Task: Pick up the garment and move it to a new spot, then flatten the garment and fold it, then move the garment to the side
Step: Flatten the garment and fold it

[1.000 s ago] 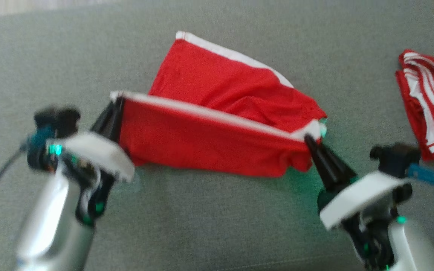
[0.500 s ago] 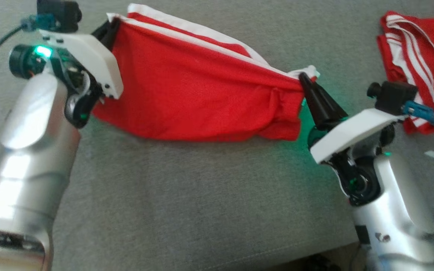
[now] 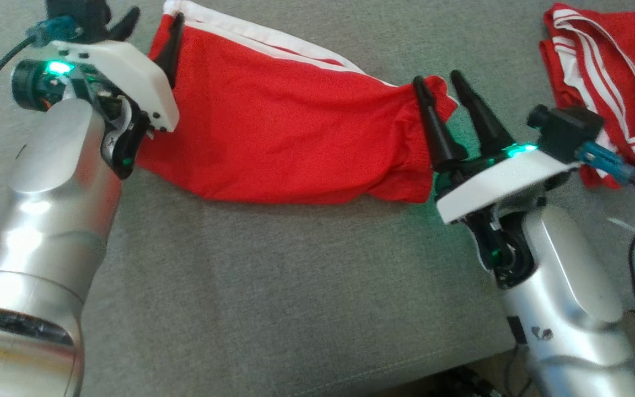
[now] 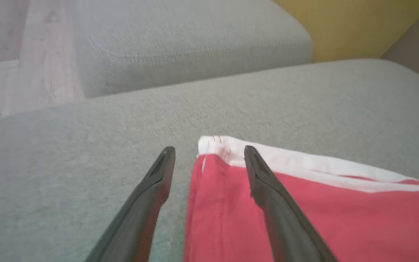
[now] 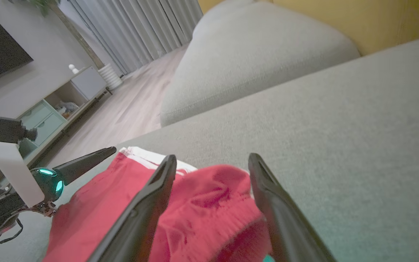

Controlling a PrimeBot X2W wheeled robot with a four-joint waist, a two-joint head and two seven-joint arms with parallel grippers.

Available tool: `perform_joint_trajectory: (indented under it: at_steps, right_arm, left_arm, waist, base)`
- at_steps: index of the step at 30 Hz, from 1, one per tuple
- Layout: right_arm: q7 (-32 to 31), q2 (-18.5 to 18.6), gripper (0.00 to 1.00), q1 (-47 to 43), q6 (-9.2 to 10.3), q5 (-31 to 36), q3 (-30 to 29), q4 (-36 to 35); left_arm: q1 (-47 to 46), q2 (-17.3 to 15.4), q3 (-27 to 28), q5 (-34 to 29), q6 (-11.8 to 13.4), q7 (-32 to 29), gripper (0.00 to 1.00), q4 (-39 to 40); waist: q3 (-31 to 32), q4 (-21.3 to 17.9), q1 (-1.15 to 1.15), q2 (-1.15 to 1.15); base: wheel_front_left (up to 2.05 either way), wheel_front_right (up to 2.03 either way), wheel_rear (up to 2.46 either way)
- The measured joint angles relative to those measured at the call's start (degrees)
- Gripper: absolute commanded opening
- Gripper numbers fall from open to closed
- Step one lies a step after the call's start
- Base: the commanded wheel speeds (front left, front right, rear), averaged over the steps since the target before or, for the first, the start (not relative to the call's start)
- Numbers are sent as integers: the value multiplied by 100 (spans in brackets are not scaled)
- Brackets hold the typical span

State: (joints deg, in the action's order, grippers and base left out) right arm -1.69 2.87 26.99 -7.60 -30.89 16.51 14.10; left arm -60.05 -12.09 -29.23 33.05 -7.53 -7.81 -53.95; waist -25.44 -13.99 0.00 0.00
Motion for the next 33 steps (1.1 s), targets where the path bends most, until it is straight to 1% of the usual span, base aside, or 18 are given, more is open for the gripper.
perform_joint_trajectory:
  at_steps: [2, 5, 7, 8, 10, 13, 16, 18, 20, 21, 22, 27, 29, 33]
  right_arm:
    - [213, 38, 100, -107, 0, 278, -103, -170]
    - [502, 151, 100, -335, 0, 742, -403, -445]
    - [649, 160, 100, -494, 0, 1017, -687, -613]
    - [694, 159, 100, -567, 0, 1115, -821, -708]
    - [737, 151, 100, -683, 0, 1302, -1074, -909]
    - [772, 119, 100, -824, 0, 1503, -1361, -1198]
    - [644, 88, 100, -999, 0, 1649, -1577, -1446]
    - [559, 65, 100, -1140, 0, 1739, -1679, -1571]
    - [447, 58, 100, -1286, 0, 1808, -1745, -1656]
    - [394, 56, 100, -1364, 0, 1837, -1759, -1710]
    - [394, 56, 100, -1364, 0, 1837, -1759, -1710]
    - [179, 32, 100, -1697, 0, 1931, -1742, -1931]
    - [157, 26, 100, -1806, 0, 1938, -1709, -1995]
    - [57, 16, 100, -1922, 0, 1941, -1630, -2116]
  left_arm:
    - [3, -2, 37, -2, 114, 434, 100, -27]
    - [50, -7, 167, -88, 470, 1268, 100, 67]
    - [160, -2, 290, -76, 646, 1748, 100, 169]
    - [259, -2, 322, -94, 750, 1944, 100, 265]
    - [526, -7, 372, -168, 1006, 2137, 100, 497]
    - [1075, -32, 531, -328, 1399, 2219, 100, 1050]
    - [1678, -118, 750, -612, 1791, 2226, 100, 1942]
    - [2092, -159, 876, -753, 1985, 2227, 100, 2424]
    - [2539, -193, 915, -839, 2168, 2243, 100, 2727]
    - [2781, -207, 918, -842, 2223, 2245, 100, 2820]
    - [2781, -207, 918, -842, 2223, 2245, 100, 2820]
    - [3645, -296, 924, -839, 2538, 2191, 100, 3272]
    - [3790, -346, 933, -839, 2655, 2083, 100, 3460]
    - [3983, -396, 950, -839, 2773, 1985, 100, 3755]
  waist:
    - [33, 65, 0, 0]
    - [102, 164, 0, 0]
    - [166, 227, 0, 0]
    - [196, 263, -1, 0]
    - [258, 348, -1, 0]
    - [355, 492, -1, 0]
    - [439, 639, -1, 0]
    - [491, 729, -1, 0]
    - [550, 803, -1, 0]
    - [584, 834, -1, 0]
    - [584, 834, -1, 0]
    - [709, 950, -1, 0]
    - [741, 972, -1, 0]
    - [796, 989, -1, 0]
  base:
    - [0, 0, 0]
    - [0, 0, 0]
    - [0, 0, 0]
    - [0, 0, 0]
    - [0, 0, 0]
    - [0, 0, 0]
    - [0, 0, 0]
    - [0, 0, 0]
    - [0, 0, 0]
    - [0, 0, 0]
    - [0, 0, 0]
    - [0, 0, 0]
    - [0, 0, 0]
    - [0, 0, 0]
